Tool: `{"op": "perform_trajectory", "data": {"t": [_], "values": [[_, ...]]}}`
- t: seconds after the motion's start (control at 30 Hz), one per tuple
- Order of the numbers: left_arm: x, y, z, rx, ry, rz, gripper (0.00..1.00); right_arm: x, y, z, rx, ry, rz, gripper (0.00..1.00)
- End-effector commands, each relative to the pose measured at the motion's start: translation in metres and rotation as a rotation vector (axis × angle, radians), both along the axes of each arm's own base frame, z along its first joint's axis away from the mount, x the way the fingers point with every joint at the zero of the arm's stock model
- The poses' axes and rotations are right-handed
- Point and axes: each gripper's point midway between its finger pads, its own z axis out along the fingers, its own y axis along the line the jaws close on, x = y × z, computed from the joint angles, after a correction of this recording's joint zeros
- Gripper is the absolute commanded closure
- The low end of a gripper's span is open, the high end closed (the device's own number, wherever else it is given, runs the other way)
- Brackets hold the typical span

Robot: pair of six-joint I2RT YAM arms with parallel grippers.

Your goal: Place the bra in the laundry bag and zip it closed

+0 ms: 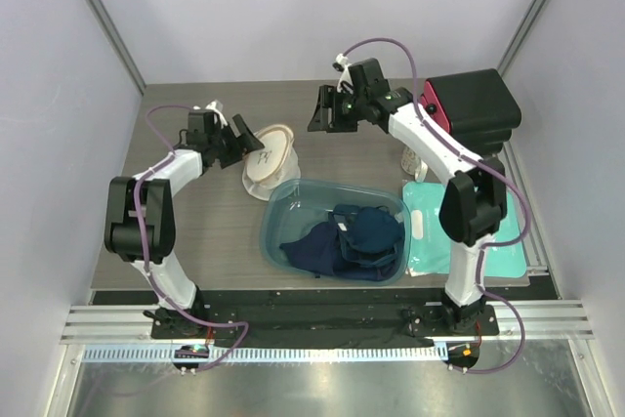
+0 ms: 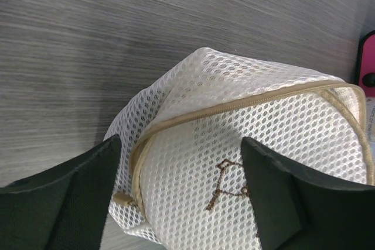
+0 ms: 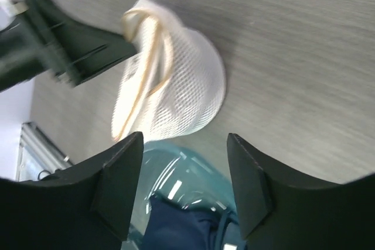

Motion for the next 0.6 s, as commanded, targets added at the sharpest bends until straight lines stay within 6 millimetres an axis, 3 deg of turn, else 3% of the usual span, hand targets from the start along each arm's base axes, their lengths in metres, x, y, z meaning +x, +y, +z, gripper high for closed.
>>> {"op": "perform_trajectory", "data": {"t": [0.0,0.1,0.2,0.23,0.27,0.37,0.43,0.5,0.53,0.57], "values": [[0.018,-0.012,0.014,-0.054,-0.082,-0.062,0.25,-0.032,0.027,0.026,0.084,-0.076,0.082,0.40],[0.017,-0.014,0.012,-0.078,-0.073,-0.050,0.35,-0.052,0.044,0.018,0.097,-0.082,0.115,0.50],[0.014,-0.017,0.015,-0.110,-0.077,-0.041,0.48,-0.065,0.061,0.003,0.100,-0.079,0.141,0.53],[0.014,-0.016,0.016,-0.114,-0.081,-0.031,0.57,-0.068,0.063,-0.006,0.097,-0.068,0.145,0.55],[0.013,-0.014,0.015,-0.117,-0.071,-0.012,0.61,-0.066,0.069,-0.009,0.106,-0.081,0.151,0.56],[0.001,-0.008,0.008,-0.120,-0.037,0.048,0.74,-0.065,0.081,-0.029,0.086,-0.080,0.159,0.73],[-0.007,-0.004,0.009,-0.108,-0.026,0.076,0.83,-0.062,0.087,-0.037,0.085,-0.088,0.156,0.74],[-0.017,0.003,0.004,-0.077,-0.020,0.108,0.85,-0.056,0.089,-0.046,0.085,-0.080,0.146,0.74],[-0.021,0.006,0.014,-0.066,-0.043,0.122,0.86,-0.053,0.092,-0.047,0.086,-0.086,0.140,0.74],[-0.032,0.010,0.007,-0.056,-0.017,0.141,0.87,-0.049,0.092,-0.056,0.073,-0.078,0.129,0.74]]}}
